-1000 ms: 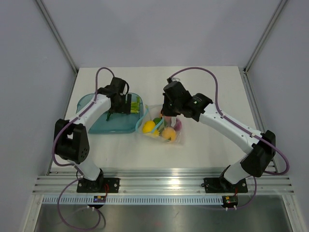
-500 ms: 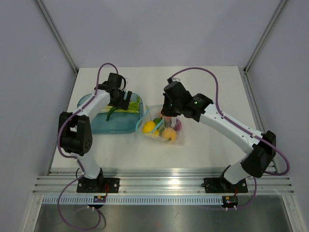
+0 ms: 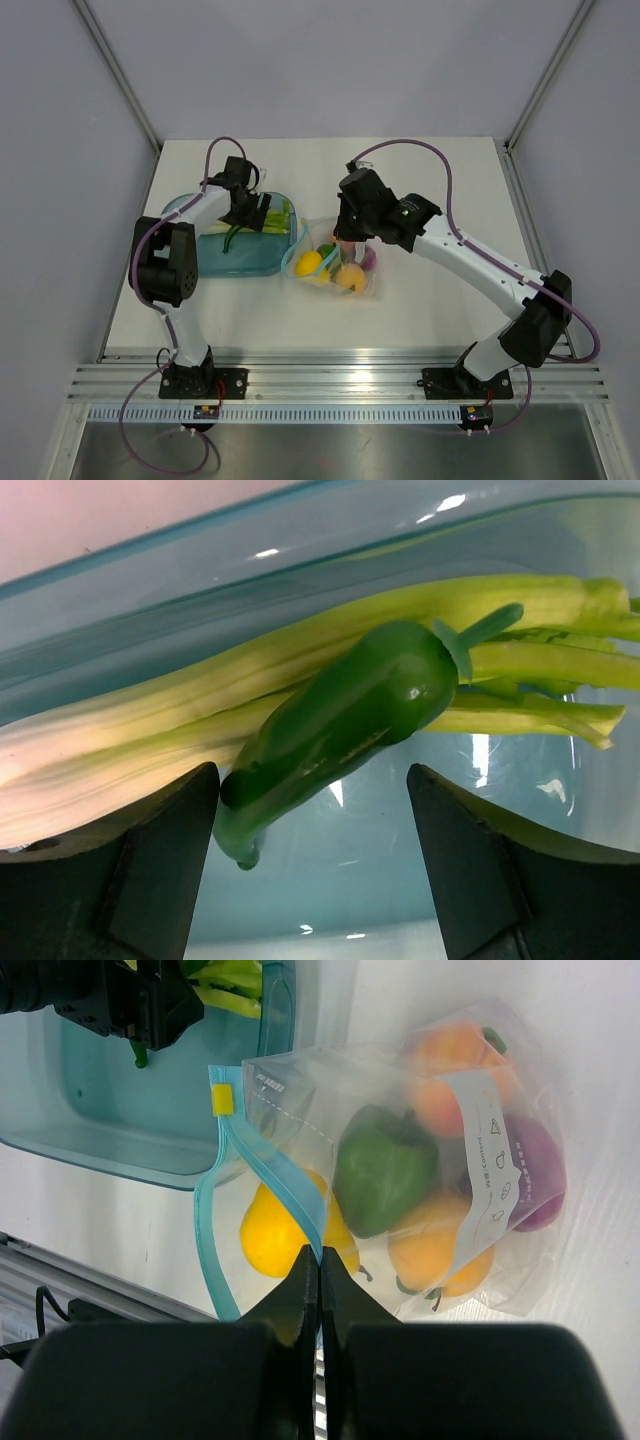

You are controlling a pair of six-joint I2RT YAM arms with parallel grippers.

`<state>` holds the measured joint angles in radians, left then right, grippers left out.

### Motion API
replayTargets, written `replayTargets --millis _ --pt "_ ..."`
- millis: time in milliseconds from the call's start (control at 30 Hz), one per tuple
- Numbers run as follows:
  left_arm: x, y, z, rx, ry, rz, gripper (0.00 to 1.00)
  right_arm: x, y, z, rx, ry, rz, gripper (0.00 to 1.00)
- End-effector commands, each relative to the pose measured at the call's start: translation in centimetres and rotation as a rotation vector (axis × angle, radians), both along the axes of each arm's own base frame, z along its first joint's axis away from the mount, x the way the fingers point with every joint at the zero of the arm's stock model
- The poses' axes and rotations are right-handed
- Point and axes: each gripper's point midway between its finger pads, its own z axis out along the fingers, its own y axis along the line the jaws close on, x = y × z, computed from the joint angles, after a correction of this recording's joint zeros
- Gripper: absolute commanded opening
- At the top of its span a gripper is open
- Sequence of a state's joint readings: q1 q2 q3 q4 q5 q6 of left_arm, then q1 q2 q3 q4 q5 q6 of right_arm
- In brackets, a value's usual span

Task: Place the food in the zip-top bag and seal the zipper
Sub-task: Pick up the fake vegetable from the bin.

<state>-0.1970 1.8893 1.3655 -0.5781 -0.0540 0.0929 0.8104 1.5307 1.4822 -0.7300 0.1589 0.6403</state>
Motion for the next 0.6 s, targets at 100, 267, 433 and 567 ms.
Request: replayTargets --millis 100,267,433,567 --pt "1.4 -0.9 1.9 -0.059 -0.087 0.007 0.71 0.3 0.5 1.6 0.031 -0.041 0.004 0.00" --pt "0.7 -0.9 3.0 -0.068 -0.090 0.021 0.40 0.2 0.7 1.5 0.041 -0.034 0.007 0.00" --pt "0.0 -1.3 3.8 -0.086 -0.082 0.018 0.21 -0.1 0.8 1.5 0.054 -0.029 0.011 0.00" --pt "-1.2 -1.3 5.5 -0.099 -0.087 0.034 0.14 -0.2 0.8 1.6 0.060 -0.031 0.014 0.00"
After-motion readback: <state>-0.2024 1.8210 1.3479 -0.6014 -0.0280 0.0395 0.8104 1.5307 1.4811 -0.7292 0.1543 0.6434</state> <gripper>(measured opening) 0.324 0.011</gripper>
